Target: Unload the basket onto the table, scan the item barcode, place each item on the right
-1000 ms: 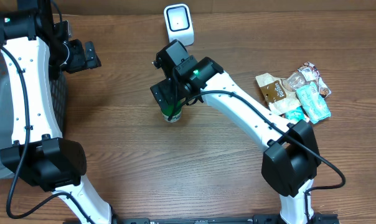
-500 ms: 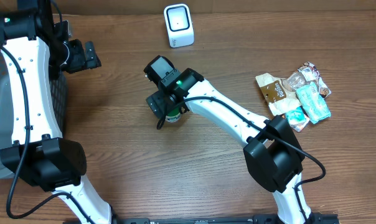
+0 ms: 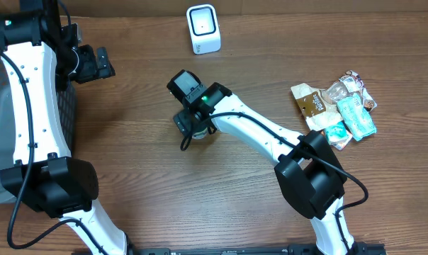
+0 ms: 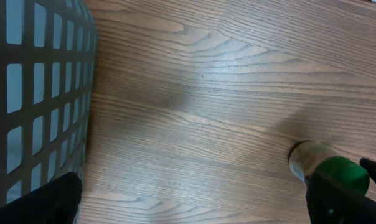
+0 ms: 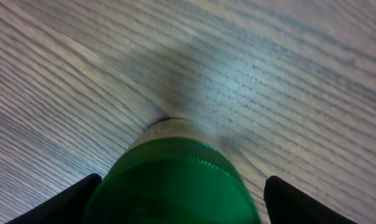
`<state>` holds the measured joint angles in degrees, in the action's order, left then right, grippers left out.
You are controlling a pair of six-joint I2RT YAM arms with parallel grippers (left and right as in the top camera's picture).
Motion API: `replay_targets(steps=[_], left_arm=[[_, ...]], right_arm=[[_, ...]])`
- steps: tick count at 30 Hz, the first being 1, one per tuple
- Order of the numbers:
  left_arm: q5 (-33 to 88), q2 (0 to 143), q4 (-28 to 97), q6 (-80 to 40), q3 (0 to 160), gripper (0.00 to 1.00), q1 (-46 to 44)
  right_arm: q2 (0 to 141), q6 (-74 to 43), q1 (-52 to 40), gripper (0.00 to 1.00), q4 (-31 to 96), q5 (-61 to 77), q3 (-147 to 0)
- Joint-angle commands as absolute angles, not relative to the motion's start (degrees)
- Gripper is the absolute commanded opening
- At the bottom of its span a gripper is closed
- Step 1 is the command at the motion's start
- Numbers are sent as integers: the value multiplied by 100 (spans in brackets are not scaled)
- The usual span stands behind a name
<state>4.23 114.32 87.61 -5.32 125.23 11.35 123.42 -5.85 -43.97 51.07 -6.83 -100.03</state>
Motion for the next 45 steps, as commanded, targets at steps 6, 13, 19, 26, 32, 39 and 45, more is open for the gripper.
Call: replay_targets(steps=[6,13,19,26,32,39,45], left_arm=[[401,11281,8755,-381,12540,99,1160],[401,11281,8755,-381,12540,99,1160],[401,11281,8757,-381,12540,100,1160],[401,11281,8755,-381,12540,100,1160],[401,11281,8755,-381,12540,99,1160],[401,11281,8755,-381,12540,99,1160],[401,11281,8755,-381,12540,100,1160]], right_arm=[[12431,-598,-4388,69,4984,-753,-9937],[12431,-593,-4388,73,4995,-751,-9937],[12431,-421,-4388,82,5024,-749,-9926],[12431,-408,-4375,74,4998,-751,-9894],[12431,-408,-4370,71,5039,-749,-9894],[12433,-408,-4370,72,5072,-751,-9856],[12433,-410,-4370,72,5033,-749,-9856]])
